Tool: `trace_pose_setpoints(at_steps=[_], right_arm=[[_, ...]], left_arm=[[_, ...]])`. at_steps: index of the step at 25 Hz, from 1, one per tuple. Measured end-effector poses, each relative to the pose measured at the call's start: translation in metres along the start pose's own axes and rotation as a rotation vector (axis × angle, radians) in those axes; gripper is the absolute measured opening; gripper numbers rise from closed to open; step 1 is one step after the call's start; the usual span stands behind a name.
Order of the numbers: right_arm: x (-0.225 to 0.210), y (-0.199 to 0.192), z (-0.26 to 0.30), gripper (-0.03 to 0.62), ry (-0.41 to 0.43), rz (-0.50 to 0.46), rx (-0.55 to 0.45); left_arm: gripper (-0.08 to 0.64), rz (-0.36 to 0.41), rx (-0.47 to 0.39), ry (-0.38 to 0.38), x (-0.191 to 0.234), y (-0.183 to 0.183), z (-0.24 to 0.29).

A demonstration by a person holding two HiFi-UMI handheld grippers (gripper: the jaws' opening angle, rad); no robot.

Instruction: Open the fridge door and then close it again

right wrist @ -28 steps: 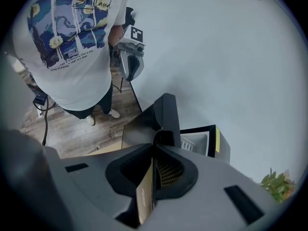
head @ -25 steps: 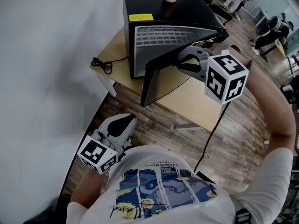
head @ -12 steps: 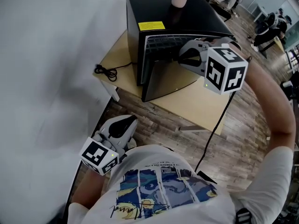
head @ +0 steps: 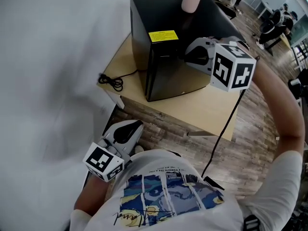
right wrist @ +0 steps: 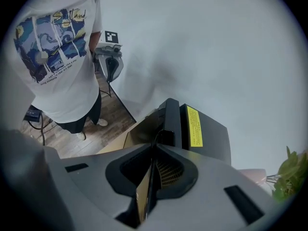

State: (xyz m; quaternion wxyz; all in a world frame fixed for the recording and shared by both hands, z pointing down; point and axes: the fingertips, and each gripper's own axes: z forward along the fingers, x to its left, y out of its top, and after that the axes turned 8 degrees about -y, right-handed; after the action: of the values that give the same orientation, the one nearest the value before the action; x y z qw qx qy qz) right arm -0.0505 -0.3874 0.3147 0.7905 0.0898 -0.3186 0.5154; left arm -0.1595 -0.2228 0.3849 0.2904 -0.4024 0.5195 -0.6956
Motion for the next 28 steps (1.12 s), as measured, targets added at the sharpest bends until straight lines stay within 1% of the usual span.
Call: trace_pose_setpoints(at_steps=[4,9,17,19,23,28], right_arm=[[-0.001,0.002,-0.001,0.034,0.015,0.029,-0.004],[-0.001,0.001,-0.001,0.034,0.026,0.041,0.007],[-0.001,0.0,0.001,0.04,0.013,0.044,0.014],[-0.001,0.0,0.003,0.043,-0.002,0.047,0.003],[-0.003,0.002,0.004,0.046,-0.059,0.055,-0.034],[0.004,0.008,-0.013,0.049,-0.13,0.078,-0.103]], left_arm=[[0.025,0.009,0.006,-0.024,0.006,0.004,0.0],[0.025,0.004,0.023,-0.049,0.013,0.002,0.001],[0.025,0.007,0.034,-0.066,0.015,0.001,-0.002],[0.025,0.003,0.034,-0.061,0.015,-0.001,-0.003],[0.025,-0.002,0.032,-0.045,0.012,-0.005,-0.004],[0.025,0.004,0.03,-0.021,-0.003,-0.007,-0.004]])
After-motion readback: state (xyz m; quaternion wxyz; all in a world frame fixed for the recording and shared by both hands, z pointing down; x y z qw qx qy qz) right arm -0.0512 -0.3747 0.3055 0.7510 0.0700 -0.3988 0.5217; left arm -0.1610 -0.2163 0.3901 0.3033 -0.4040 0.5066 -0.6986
